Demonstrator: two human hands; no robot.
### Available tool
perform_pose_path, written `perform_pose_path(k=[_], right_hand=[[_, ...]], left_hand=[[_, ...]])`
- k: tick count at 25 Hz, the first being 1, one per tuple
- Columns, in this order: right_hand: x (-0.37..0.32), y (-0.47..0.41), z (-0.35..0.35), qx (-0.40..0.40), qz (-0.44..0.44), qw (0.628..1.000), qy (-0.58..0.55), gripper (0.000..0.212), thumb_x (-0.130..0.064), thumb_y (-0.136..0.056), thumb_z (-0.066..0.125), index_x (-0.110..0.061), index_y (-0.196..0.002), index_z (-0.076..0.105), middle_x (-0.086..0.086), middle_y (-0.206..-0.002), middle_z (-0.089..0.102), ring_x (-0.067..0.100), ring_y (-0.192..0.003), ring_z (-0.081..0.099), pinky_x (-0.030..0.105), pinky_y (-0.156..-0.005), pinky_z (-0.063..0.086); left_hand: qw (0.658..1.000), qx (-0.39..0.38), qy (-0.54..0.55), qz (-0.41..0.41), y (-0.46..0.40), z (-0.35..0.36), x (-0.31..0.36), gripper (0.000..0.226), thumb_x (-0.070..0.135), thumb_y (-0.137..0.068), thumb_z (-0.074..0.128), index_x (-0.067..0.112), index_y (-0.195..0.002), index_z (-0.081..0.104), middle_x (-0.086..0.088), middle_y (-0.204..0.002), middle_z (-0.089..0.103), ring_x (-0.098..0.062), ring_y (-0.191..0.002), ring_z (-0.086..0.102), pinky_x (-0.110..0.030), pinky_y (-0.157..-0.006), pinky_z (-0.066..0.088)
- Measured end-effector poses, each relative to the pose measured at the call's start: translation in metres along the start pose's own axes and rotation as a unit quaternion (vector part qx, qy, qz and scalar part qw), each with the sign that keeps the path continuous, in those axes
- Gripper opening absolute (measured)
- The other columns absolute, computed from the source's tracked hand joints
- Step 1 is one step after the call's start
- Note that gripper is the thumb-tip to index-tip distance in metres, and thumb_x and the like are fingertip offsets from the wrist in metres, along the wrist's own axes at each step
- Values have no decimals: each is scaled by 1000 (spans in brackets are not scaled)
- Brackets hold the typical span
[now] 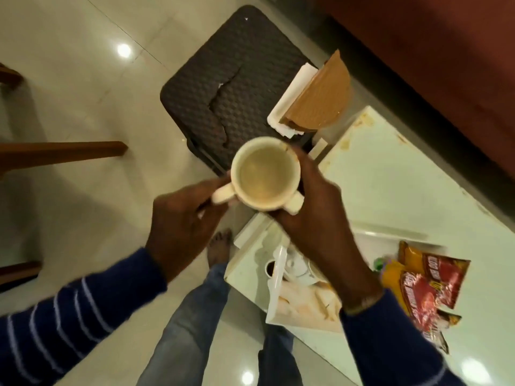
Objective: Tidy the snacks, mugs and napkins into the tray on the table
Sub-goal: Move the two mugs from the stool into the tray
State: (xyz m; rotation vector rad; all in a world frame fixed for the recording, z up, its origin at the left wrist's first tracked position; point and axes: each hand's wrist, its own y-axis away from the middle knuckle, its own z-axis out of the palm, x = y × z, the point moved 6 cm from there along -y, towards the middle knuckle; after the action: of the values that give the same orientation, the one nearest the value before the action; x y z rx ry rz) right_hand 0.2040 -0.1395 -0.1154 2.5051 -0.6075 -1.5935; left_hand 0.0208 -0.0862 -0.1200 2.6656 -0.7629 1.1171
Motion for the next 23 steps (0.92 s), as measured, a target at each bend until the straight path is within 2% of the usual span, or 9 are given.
perform_pose_path(k=[3,6,7,10,12,15,17,20,23], right_hand=[[28,90,13,-41,74,996,-29,68,-16,-84,76,-37,-141,45,-21,-133,58,-5,-122,54,23,-102,48],[56,155,14,14,114,993,1,63,-36,-82,76,-24,-138,51,-11,-136,59,3,-129,52,30,-110,44],[63,171,13,25,119,993,4,64,-45,-81,73,-24,-137,51,-13,-136,57,-1,-131,49,26,-110,42],[84,208,6,53,119,991,15,75,-77,-79,51,-27,-135,50,-27,-133,51,-23,-126,37,-5,-99,28],[107,227,6,70,158,985,13,88,-84,-76,43,-19,-134,55,-17,-132,58,-15,-122,45,-10,-93,24],[139,241,11,96,182,978,11,83,-72,-78,58,-12,-134,56,-11,-130,59,2,-120,51,-11,-92,25],[159,240,15,96,201,975,-21,68,-60,-77,69,-27,-135,51,-26,-129,55,-12,-117,51,-8,-90,30],[178,235,17,100,205,973,-35,56,-66,-77,64,-48,-126,45,-45,-119,51,-22,-115,47,-6,-90,32],[193,230,21,98,217,970,-42,63,-61,-75,71,-42,-130,47,-35,-125,55,-11,-119,51,2,-95,38]], left_hand=[[999,-37,17,16,73,11,20,30,28,-91,62,8,-113,65,3,-108,64,5,-104,54,2,-92,38],[997,-53,54,17,130,32,37,44,41,-99,52,2,-105,70,-3,-105,69,-7,-99,63,-10,-89,50],[995,-67,75,5,144,41,42,47,43,-98,52,0,-105,71,-3,-105,70,-9,-98,66,-12,-87,51],[989,-117,86,13,172,70,52,47,44,-100,50,4,-110,71,2,-102,72,-6,-94,66,-3,-90,43],[986,-152,59,35,180,89,57,45,45,-102,43,11,-110,72,4,-98,75,-7,-93,65,3,-90,37],[978,-191,81,36,188,122,53,47,42,-101,45,5,-114,71,-3,-107,75,-9,-103,63,2,-94,37],[973,-208,95,29,190,139,47,41,37,-98,52,5,-118,70,-3,-111,74,-8,-104,66,-5,-93,44],[969,-230,87,20,189,158,40,34,23,-90,67,7,-120,69,-2,-114,74,-14,-104,70,-25,-88,57],[971,-227,77,18,185,169,35,34,27,-93,63,8,-120,69,-2,-113,74,-13,-104,68,-26,-89,54]])
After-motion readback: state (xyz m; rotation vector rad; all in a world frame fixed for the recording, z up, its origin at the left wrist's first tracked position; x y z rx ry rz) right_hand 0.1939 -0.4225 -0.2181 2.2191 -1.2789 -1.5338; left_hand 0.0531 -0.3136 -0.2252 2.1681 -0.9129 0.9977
